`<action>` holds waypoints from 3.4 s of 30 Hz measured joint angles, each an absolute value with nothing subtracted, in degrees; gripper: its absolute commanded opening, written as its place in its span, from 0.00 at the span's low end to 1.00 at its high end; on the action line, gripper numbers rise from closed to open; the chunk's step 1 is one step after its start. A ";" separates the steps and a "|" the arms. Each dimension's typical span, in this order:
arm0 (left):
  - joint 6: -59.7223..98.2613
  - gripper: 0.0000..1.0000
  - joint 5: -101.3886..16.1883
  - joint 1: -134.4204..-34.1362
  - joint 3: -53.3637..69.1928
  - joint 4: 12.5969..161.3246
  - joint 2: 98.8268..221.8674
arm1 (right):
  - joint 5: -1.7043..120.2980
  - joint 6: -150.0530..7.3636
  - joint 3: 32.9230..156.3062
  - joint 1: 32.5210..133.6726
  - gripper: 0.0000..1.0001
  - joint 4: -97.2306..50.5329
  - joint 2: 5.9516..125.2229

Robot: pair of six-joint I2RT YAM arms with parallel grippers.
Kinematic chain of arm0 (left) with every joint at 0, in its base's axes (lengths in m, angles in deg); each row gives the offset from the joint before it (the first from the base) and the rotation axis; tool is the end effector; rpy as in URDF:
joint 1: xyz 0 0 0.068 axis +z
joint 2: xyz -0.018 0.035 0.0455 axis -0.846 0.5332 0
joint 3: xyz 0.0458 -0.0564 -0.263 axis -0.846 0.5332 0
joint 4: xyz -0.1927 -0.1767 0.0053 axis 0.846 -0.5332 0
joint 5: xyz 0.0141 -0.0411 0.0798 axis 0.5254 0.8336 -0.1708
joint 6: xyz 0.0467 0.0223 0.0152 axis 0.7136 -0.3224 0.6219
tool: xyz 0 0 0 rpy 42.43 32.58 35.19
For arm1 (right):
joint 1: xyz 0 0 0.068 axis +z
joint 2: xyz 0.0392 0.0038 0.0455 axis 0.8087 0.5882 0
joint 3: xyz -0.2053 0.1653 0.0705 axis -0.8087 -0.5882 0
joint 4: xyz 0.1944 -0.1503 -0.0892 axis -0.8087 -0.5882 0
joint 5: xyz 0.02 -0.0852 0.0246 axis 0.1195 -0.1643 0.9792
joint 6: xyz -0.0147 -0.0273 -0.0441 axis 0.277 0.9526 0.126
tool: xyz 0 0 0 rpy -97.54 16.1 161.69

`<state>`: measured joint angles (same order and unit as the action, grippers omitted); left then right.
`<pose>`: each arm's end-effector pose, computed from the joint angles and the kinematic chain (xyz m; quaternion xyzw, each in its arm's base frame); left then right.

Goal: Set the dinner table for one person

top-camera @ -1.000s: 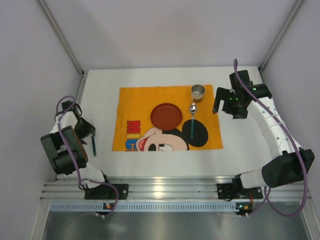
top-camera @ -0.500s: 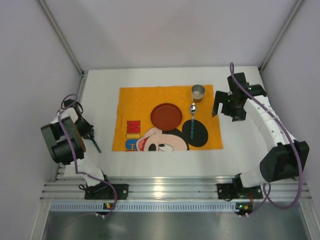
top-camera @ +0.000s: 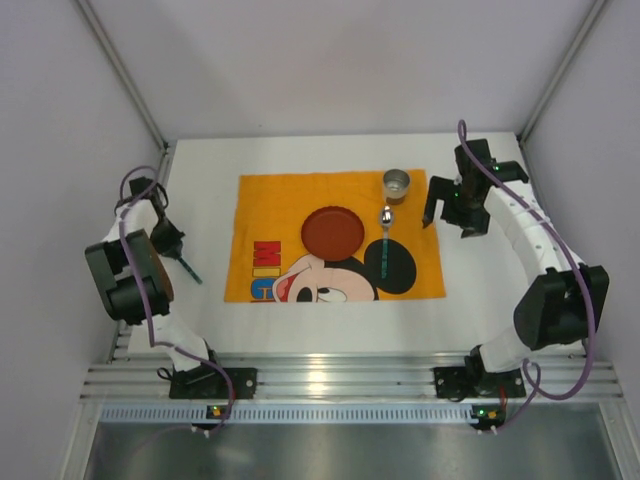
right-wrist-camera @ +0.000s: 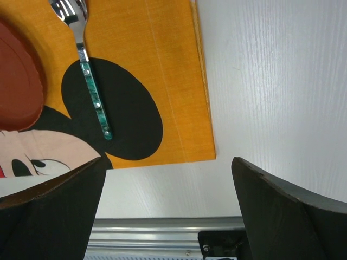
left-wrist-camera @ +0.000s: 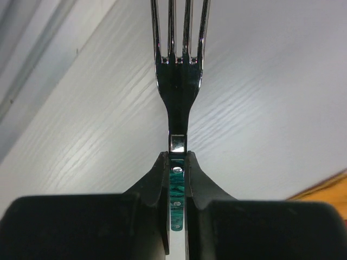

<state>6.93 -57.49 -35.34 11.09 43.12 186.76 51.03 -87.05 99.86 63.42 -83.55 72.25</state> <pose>0.3142 0.1342 0.1842 -0.3965 0.9064 0.0556 0.1348 0.2976 0.0491 0.3062 0.1127 0.9745 0.0482 0.1878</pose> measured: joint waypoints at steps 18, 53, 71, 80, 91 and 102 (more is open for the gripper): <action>8.24 0.00 -51.05 -71.54 -13.02 45.70 198.17 | 53.11 -87.71 100.69 63.42 1.00 -83.40 68.58; 5.33 0.99 -59.07 -79.01 -3.62 46.42 173.43 | 58.84 -85.39 120.58 64.17 1.00 -85.25 63.79; 27.43 0.98 -76.27 -78.05 72.20 111.21 143.46 | 67.84 -91.45 83.56 70.44 1.00 -53.30 37.11; 29.48 0.99 -69.32 -71.28 67.31 130.18 161.54 | 68.52 -89.59 83.58 70.46 1.00 -56.88 34.57; 26.51 0.91 -53.69 -55.06 65.89 143.47 171.07 | 70.88 -89.61 83.56 70.46 1.00 -59.48 32.62; 26.90 0.99 -49.41 -56.08 63.92 145.76 175.96 | 70.81 -89.28 83.16 70.81 1.00 -61.63 31.36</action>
